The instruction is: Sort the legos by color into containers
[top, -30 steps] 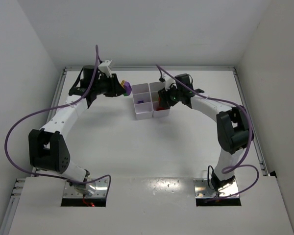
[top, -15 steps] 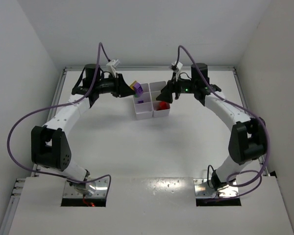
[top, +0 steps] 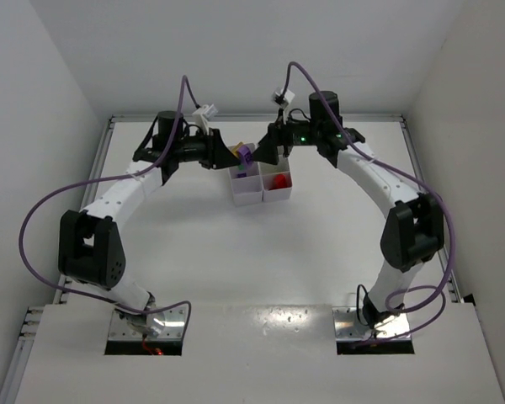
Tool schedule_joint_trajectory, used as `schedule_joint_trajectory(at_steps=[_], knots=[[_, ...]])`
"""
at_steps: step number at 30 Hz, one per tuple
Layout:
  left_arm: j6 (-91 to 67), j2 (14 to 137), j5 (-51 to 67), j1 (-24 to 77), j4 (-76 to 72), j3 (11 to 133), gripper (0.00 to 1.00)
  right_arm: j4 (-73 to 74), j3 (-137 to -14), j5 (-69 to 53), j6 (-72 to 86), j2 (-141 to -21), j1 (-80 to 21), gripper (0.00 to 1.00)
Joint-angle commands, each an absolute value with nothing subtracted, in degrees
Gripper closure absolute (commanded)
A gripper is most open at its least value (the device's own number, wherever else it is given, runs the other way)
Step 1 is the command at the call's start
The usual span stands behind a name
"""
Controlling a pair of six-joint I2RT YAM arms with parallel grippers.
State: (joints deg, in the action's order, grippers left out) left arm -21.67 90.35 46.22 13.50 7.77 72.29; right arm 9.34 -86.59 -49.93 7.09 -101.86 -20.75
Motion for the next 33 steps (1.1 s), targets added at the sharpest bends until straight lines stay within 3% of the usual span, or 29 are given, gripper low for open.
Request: schedule_joint_trajectory(at_steps=[1, 12, 15, 16, 19, 25, 33], knots=[[-19.79, 90.00, 42.64, 16.51, 8.25, 76.02, 1.00, 10.11, -88.24, -43.96, 5.19, -101.16, -22.41, 0.26], [-17.75, 90.00, 40.61, 17.93, 9.40, 77.78, 1.00, 12.22, -89.74, -40.52, 3.52, -103.10, -23.91, 0.26], [-17.75, 90.00, 40.08, 17.93, 9.40, 77.78, 1.00, 10.99, -89.13, -41.84, 3.52, -103.10, -23.91, 0.51], [-17.75, 90.00, 40.08, 17.93, 9.40, 77.78, 1.00, 10.38, -89.12, -41.84, 3.52, -103.10, -23.91, 0.64], [-17.75, 90.00, 40.08, 17.93, 9.40, 77.78, 1.00, 9.84, -88.42, -42.45, 3.52, -103.10, -23.91, 0.81], [-17.75, 89.38, 36.92, 17.41, 9.93, 76.73, 1.00, 9.84, -87.36, -41.93, 2.29, -101.34, -23.38, 0.97], [-20.57, 86.84, 22.62, 10.55, 11.95, 74.62, 1.00, 8.61, -79.90, -44.74, -1.14, -94.31, -21.09, 1.00]])
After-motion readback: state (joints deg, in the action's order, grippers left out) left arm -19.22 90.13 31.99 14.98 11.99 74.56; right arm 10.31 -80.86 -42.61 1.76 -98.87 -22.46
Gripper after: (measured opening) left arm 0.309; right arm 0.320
